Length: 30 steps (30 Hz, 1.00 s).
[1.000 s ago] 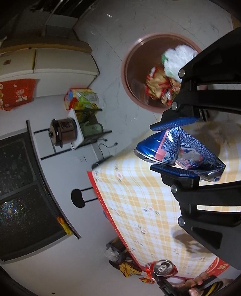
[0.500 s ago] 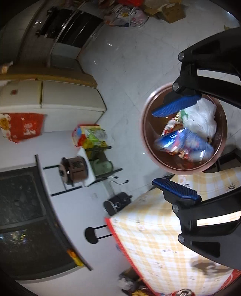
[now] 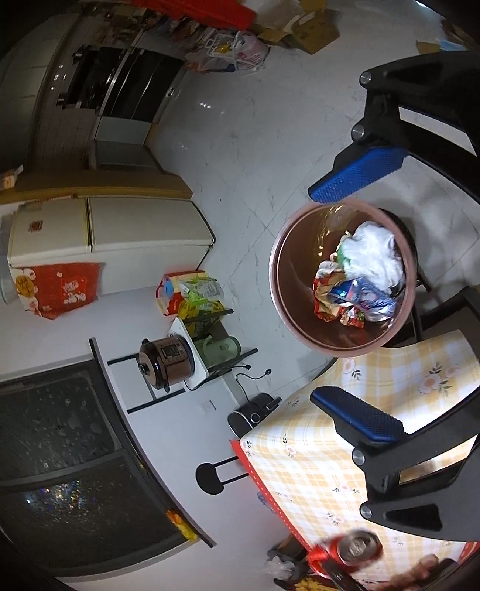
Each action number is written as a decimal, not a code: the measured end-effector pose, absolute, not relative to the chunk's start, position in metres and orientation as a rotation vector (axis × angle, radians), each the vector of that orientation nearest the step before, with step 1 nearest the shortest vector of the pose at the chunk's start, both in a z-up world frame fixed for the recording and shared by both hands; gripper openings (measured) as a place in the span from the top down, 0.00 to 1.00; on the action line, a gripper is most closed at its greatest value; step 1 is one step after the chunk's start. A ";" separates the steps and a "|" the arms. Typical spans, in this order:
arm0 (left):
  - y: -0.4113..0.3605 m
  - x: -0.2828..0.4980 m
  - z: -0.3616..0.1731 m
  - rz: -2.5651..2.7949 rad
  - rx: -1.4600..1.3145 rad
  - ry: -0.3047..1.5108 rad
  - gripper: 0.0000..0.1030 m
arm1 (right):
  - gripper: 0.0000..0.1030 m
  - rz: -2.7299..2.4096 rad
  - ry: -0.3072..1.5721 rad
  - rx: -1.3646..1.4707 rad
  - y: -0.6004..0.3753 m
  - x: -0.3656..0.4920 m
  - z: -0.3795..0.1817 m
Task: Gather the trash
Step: 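Carry the silver-blue cans over the brown bin and open the right gripper while the left holds the red can, then lower the red can into the brown bin and open the left gripper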
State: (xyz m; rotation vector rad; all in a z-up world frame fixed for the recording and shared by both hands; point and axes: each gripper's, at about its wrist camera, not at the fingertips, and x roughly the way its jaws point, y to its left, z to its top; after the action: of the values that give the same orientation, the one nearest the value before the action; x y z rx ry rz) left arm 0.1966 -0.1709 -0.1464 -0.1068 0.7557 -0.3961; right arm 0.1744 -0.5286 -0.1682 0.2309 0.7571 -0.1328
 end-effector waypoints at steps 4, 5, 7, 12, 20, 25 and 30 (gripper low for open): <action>-0.235 0.222 -0.151 -0.504 -0.060 0.769 0.72 | 0.05 -0.145 0.750 0.244 -0.539 0.155 -0.162; -0.253 0.229 -0.153 -0.531 -0.050 0.774 0.72 | 0.05 -0.149 0.749 0.246 -0.543 0.149 -0.160; -0.290 0.241 -0.156 -0.584 -0.032 0.783 0.72 | 0.05 -0.158 0.748 0.251 -0.551 0.140 -0.158; -0.362 0.278 -0.157 -0.661 -0.059 0.802 0.68 | 0.05 -0.196 0.754 0.258 -0.571 0.123 -0.159; -0.374 0.283 -0.122 -0.675 -0.075 0.715 0.27 | 0.05 -0.217 0.752 0.273 -0.578 0.116 -0.157; -0.326 0.262 -0.110 -0.624 -0.031 0.716 0.13 | 0.05 -0.230 0.726 0.237 -0.552 0.112 -0.144; -0.263 0.226 -0.092 -0.571 0.009 0.689 0.07 | 0.05 -0.211 0.691 0.232 -0.505 0.100 -0.122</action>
State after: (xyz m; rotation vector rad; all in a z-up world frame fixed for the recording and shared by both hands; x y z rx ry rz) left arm 0.2265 -0.2627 -0.0920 0.0092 0.6890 -0.5713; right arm 0.1000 -0.5053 -0.1218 0.2316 0.6913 -0.2114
